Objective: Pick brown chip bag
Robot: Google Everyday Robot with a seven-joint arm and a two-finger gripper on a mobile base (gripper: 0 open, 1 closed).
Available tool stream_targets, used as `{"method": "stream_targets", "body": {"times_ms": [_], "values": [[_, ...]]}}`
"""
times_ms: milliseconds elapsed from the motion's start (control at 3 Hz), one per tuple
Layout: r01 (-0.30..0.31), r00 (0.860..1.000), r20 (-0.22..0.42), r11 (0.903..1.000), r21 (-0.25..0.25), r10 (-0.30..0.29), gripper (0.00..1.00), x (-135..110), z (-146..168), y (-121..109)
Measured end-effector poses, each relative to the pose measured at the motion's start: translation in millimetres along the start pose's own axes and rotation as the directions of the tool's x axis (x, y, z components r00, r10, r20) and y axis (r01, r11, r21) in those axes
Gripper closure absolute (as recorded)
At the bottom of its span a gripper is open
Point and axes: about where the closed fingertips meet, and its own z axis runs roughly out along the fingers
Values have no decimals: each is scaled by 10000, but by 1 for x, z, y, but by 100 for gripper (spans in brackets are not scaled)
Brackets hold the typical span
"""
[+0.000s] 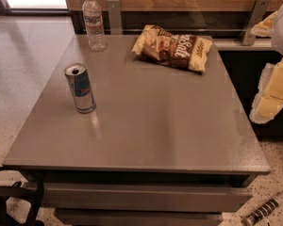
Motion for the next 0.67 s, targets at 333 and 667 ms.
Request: {"method": "stream_targets", "body": {"times_ms": [333,667], "values": [[0,10000,1,10000,2,0,0,0,0,0],[-142,9999,71,9987,491,139,0,-3,1,-14]]}}
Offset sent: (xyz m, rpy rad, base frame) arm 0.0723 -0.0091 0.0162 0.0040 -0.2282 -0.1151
